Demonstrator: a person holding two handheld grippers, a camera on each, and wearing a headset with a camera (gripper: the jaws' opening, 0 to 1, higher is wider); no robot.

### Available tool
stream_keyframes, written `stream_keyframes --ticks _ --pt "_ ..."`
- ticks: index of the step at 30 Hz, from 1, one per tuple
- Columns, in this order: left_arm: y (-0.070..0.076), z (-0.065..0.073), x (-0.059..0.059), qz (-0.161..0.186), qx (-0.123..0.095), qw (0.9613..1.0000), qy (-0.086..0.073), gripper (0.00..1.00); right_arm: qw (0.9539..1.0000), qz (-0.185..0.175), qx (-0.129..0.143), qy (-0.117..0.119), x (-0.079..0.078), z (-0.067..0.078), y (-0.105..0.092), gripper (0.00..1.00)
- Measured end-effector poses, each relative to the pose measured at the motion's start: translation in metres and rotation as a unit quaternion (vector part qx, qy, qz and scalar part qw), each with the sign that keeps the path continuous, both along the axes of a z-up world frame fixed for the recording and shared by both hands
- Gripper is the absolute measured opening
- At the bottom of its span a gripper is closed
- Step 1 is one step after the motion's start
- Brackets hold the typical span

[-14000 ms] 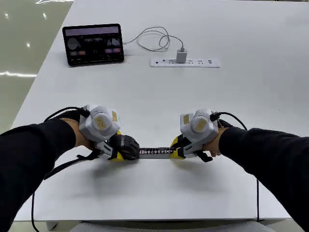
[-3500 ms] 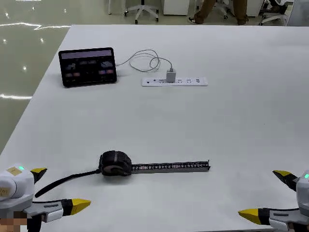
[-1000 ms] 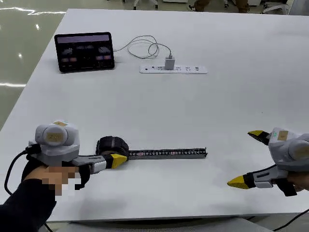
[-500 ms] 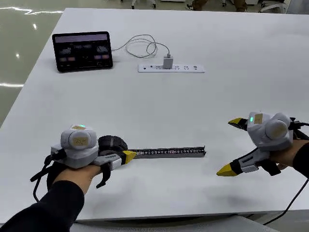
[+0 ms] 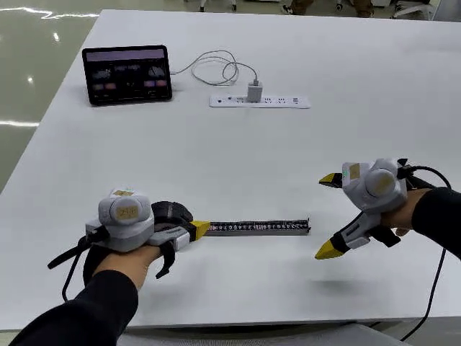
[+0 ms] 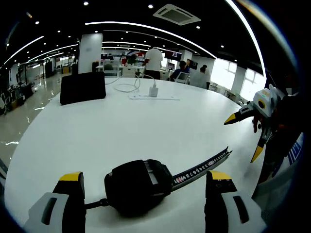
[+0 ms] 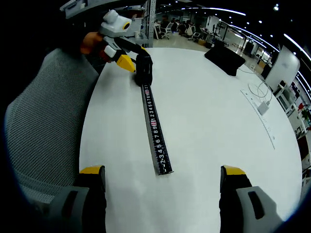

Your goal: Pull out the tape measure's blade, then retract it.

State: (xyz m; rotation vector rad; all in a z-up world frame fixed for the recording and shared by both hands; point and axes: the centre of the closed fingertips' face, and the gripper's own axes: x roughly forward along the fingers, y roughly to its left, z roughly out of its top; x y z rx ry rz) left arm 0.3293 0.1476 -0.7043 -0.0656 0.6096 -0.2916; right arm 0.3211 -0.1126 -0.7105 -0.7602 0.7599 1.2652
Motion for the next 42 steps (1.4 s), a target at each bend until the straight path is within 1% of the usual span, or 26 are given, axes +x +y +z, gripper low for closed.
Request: stream_keyframes --ticks 1,3,4,5,7,8,9,10,11,12,13,15,18,20,21,22,23,24,28,30,31,33,36,38,42 --pt "-0.002 0.000 0.000 -0.001 -0.002 1.0000 -0.001 1.00 0.9999 0.009 -0.008 0.000 0.002 -0.004 0.000 0.91" --pt "-0.006 0.004 0.000 -0.009 0.004 0.9999 -0.012 1.00 0.9997 0.018 -0.014 -0.003 0.005 -0.008 0.000 0.86" --pt "-0.007 0.006 0.001 -0.011 0.004 0.9998 -0.017 1.00 0.9994 0.025 -0.023 -0.001 0.006 -0.012 0.000 0.83" --pt "-0.008 0.006 0.001 -0.012 0.003 0.9998 -0.017 1.00 0.9993 0.027 -0.025 0.000 0.007 -0.014 0.000 0.81" --pt "-0.009 0.002 0.000 -0.015 0.000 0.9998 -0.010 1.00 0.9990 0.030 -0.032 0.006 0.008 -0.019 -0.001 0.77" --pt "-0.009 0.002 0.000 -0.015 0.001 0.9998 -0.009 1.00 0.9988 0.032 -0.036 0.009 0.008 -0.021 -0.002 0.74" --pt "-0.009 0.002 0.000 -0.017 0.003 0.9998 -0.010 1.00 0.9982 0.038 -0.044 0.016 0.008 -0.027 -0.004 0.71" --pt "-0.009 0.002 0.000 -0.017 0.004 0.9998 -0.012 1.00 0.9978 0.041 -0.047 0.022 0.007 -0.030 -0.005 0.63" --pt "-0.008 0.002 0.001 -0.016 0.006 0.9998 -0.012 1.00 0.9962 0.060 -0.053 0.036 0.003 -0.034 -0.007 0.54" --pt "-0.007 0.001 0.002 -0.014 0.007 0.9998 -0.011 1.00 0.9959 0.063 -0.056 0.034 0.003 -0.035 -0.008 0.46" --pt "-0.005 0.000 0.002 -0.013 0.007 0.9998 -0.011 1.00 0.9959 0.061 -0.059 0.031 0.005 -0.038 -0.008 0.41" --pt "-0.001 0.000 0.003 -0.007 0.009 0.9999 -0.011 1.00 0.9958 0.063 -0.057 0.034 0.006 -0.040 -0.006 0.37" --pt "0.003 0.000 0.004 0.003 0.006 0.9999 -0.010 1.00 0.9958 0.067 -0.055 0.029 0.007 -0.041 -0.003 0.28" --pt "0.004 -0.001 0.003 0.005 0.004 0.9999 -0.009 1.00 0.9952 0.069 -0.060 0.033 0.005 -0.043 -0.003 0.25" --pt "0.004 -0.001 0.004 0.005 0.005 0.9999 -0.009 1.00 0.9949 0.068 -0.064 0.038 0.005 -0.045 -0.005 0.24" --pt "0.004 0.000 0.004 0.005 0.006 0.9999 -0.010 1.00 0.9941 0.068 -0.073 0.043 0.004 -0.046 -0.008 0.19" --pt "0.005 0.000 0.004 0.006 0.006 0.9999 -0.011 1.00 0.9941 0.068 -0.072 0.043 0.004 -0.045 -0.007 0.18" --pt "0.005 0.000 0.004 0.008 0.004 0.9999 -0.011 1.00 0.9943 0.067 -0.071 0.045 0.004 -0.045 -0.006 0.19" --pt "0.007 0.001 0.004 0.012 0.002 0.9999 -0.011 1.00 0.9937 0.068 -0.076 0.046 0.004 -0.047 -0.008 0.17" --pt "0.007 0.000 0.004 0.014 0.000 0.9999 -0.009 1.00 0.9934 0.069 -0.079 0.047 0.005 -0.049 -0.009 0.16" --pt "0.008 0.000 0.004 0.015 0.000 0.9999 -0.008 1.00 0.9938 0.068 -0.076 0.044 0.006 -0.048 -0.007 0.13" --pt "0.007 0.000 0.004 0.015 0.000 0.9999 -0.008 1.00 0.9938 0.068 -0.075 0.046 0.006 -0.049 -0.005 0.12" --pt "0.007 0.000 0.004 0.016 -0.003 0.9998 -0.008 1.00 0.9929 0.070 -0.082 0.049 0.006 -0.049 -0.005 0.12" --pt "0.004 0.000 0.004 0.016 -0.010 0.9998 -0.008 1.00 0.9917 0.079 -0.091 0.045 0.005 -0.050 -0.005 0.12" --pt "0.002 -0.002 0.004 0.013 -0.009 0.9998 -0.007 0.98 0.9911 0.068 -0.104 0.049 0.009 -0.051 -0.005 0.11"
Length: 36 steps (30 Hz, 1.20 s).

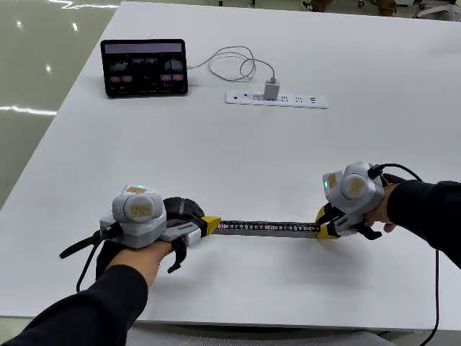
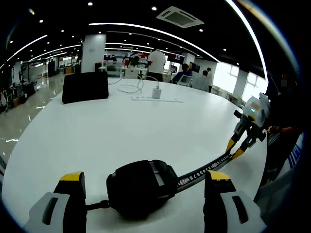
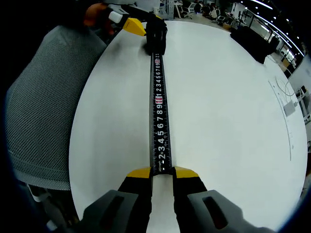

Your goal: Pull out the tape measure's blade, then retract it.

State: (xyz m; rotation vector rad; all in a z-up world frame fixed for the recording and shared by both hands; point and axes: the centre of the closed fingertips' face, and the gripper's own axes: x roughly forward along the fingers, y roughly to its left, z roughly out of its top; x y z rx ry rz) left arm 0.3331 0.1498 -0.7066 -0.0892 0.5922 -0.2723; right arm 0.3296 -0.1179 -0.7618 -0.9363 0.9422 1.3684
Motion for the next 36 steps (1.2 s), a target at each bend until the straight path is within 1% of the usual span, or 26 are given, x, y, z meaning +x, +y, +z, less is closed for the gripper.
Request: stream_keyframes --ticks 4,7,10,11,13,14,18,19,21,22,24,25,26,28,30,32,33,34,35,36 --pt "-0.001 -0.006 -0.001 -0.001 0.005 0.9999 0.009 0.97 0.9999 -0.005 -0.011 -0.003 -0.002 0.000 0.001 0.11" --pt "0.002 -0.008 0.000 0.005 0.005 0.9999 0.010 0.97 0.9999 -0.008 -0.013 -0.006 -0.003 0.000 0.001 0.11" --pt "0.004 -0.010 0.002 0.015 -0.001 0.9998 0.014 0.94 0.9996 -0.020 -0.019 -0.006 -0.003 0.000 0.001 0.11" --pt "0.006 -0.013 0.002 0.024 -0.006 0.9995 0.020 0.93 0.9994 -0.025 -0.022 -0.005 -0.002 -0.001 0.001 0.11" --pt "0.008 -0.012 0.003 0.038 -0.017 0.9989 0.020 0.89 0.9988 -0.038 -0.029 -0.003 -0.001 -0.001 0.001 0.11" --pt "0.010 -0.013 0.005 0.044 -0.021 0.9986 0.020 0.88 0.9982 -0.052 -0.032 -0.003 -0.001 -0.001 0.002 0.11" --pt "0.008 -0.016 0.005 0.046 -0.021 0.9984 0.024 0.86 0.9981 -0.044 -0.042 -0.008 0.000 -0.003 0.002 0.11" --pt "0.005 -0.017 0.005 0.041 -0.019 0.9987 0.024 0.85 0.9980 -0.043 -0.045 -0.009 0.000 -0.003 0.002 0.11" --pt "0.004 -0.019 0.005 0.037 -0.010 0.9990 0.023 0.84 0.9979 -0.043 -0.048 -0.008 0.000 -0.003 0.002 0.11" --pt "0.004 -0.020 0.006 0.037 -0.009 0.9990 0.024 0.83 0.9980 -0.038 -0.049 -0.008 0.000 -0.003 0.001 0.11" --pt "0.004 -0.020 0.008 0.039 -0.012 0.9988 0.025 0.81 0.9982 -0.035 -0.048 -0.008 0.000 -0.003 0.001 0.11" --pt "0.002 -0.021 0.008 0.041 -0.023 0.9985 0.030 0.80 0.9983 -0.034 -0.047 -0.008 0.000 -0.002 0.001 0.11" --pt "0.001 -0.022 0.008 0.042 -0.026 0.9982 0.034 0.79 0.9983 -0.034 -0.046 -0.008 0.000 -0.002 0.001 0.11" --pt "-0.001 -0.023 0.008 0.040 -0.019 0.9984 0.034 0.76 0.9984 -0.035 -0.045 -0.008 0.000 -0.002 0.001 0.11" --pt "-0.004 -0.025 0.008 0.036 -0.017 0.9984 0.040 0.72 0.9984 -0.036 -0.042 -0.009 0.000 -0.002 0.001 0.11" --pt "-0.002 -0.028 0.008 0.038 -0.007 0.9984 0.043 0.71 0.9986 -0.035 -0.038 -0.011 0.000 -0.003 0.001 0.11" --pt "0.000 -0.029 0.008 0.038 -0.006 0.9983 0.044 0.70 0.9987 -0.033 -0.037 -0.012 -0.001 -0.003 0.001 0.11" --pt "0.002 -0.031 0.007 0.041 -0.005 0.9980 0.048 0.67 0.9985 -0.040 -0.035 -0.011 0.000 -0.003 0.001 0.11" --pt "0.001 -0.030 0.008 0.041 -0.012 0.9980 0.046 0.67 0.9984 -0.043 -0.034 -0.011 0.000 -0.002 0.001 0.11" --pt "0.001 -0.030 0.007 0.043 -0.011 0.9978 0.049 0.67 0.9983 -0.046 -0.034 -0.011 0.000 -0.002 0.001 0.11"
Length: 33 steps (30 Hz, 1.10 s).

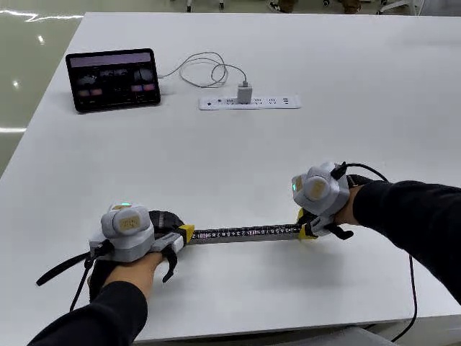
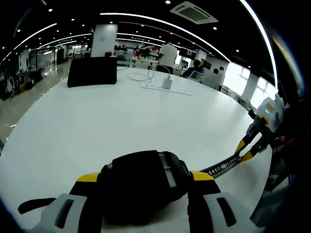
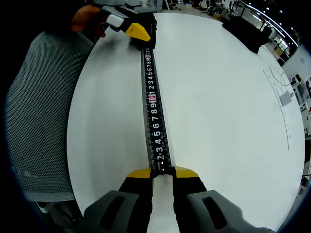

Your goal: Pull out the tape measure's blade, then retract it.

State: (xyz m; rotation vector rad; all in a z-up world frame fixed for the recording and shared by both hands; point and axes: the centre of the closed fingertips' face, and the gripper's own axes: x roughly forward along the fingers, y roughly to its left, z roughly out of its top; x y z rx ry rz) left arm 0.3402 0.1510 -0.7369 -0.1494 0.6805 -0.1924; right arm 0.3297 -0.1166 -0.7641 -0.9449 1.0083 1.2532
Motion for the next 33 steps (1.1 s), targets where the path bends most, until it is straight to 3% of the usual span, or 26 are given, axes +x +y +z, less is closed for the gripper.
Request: stream_keyframes --ticks 6,13,22,23,33 --pt "0.0000 -0.0001 0.0000 -0.003 0.011 0.9999 -0.002 0.66 1.0000 -0.006 -0.002 0.001 0.0001 0.0009 0.0000 0.10" --pt "-0.0006 -0.0020 -0.0010 -0.014 0.029 0.9995 0.009 0.65 1.0000 0.007 -0.004 -0.003 -0.0009 0.0012 -0.0002 0.10" --pt "-0.0005 -0.0012 -0.0016 -0.014 0.024 0.9996 0.007 0.65 1.0000 0.005 0.005 -0.003 -0.0010 0.0014 -0.0001 0.10" --pt "-0.0006 -0.0011 -0.0016 -0.014 0.023 0.9996 0.007 0.65 0.9998 -0.014 0.012 0.006 -0.0007 0.0013 0.0002 0.10" --pt "-0.0001 -0.0018 -0.0016 -0.016 0.021 0.9996 0.007 0.65 0.9997 -0.008 0.025 0.004 -0.0002 0.0011 0.0028 0.11"
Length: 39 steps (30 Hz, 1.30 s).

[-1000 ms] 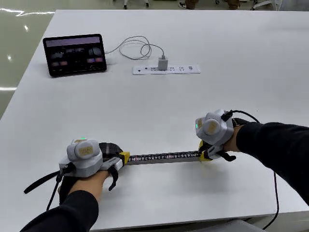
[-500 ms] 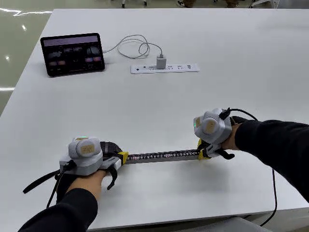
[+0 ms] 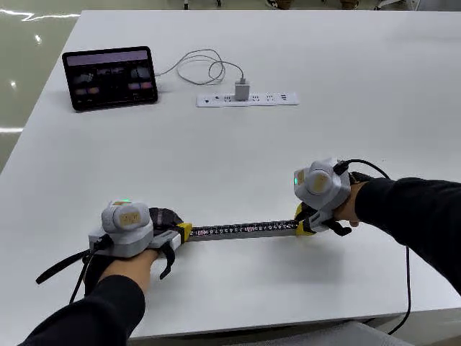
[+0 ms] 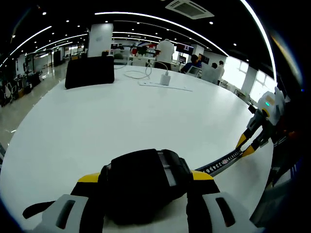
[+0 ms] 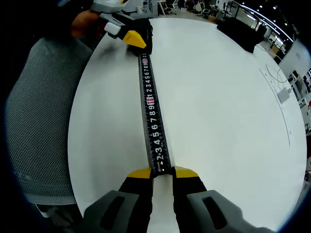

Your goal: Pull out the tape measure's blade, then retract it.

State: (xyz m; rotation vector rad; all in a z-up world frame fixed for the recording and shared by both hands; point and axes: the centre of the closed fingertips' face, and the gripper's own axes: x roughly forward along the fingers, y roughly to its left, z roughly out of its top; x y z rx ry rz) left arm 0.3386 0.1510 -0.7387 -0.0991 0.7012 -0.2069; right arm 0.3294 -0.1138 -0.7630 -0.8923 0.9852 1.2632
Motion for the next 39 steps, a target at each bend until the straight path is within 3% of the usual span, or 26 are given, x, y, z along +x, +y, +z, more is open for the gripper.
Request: stream_keyframes --ticks 21,39 --pt "0.000 0.000 0.000 -0.002 -0.002 1.0000 0.002 0.65 0.9994 0.035 0.005 -0.004 -0.001 0.000 0.011 0.11" --pt "0.000 0.000 0.001 -0.004 -0.002 1.0000 0.003 0.65 0.9993 0.033 0.015 -0.002 -0.002 0.001 0.024 0.11"
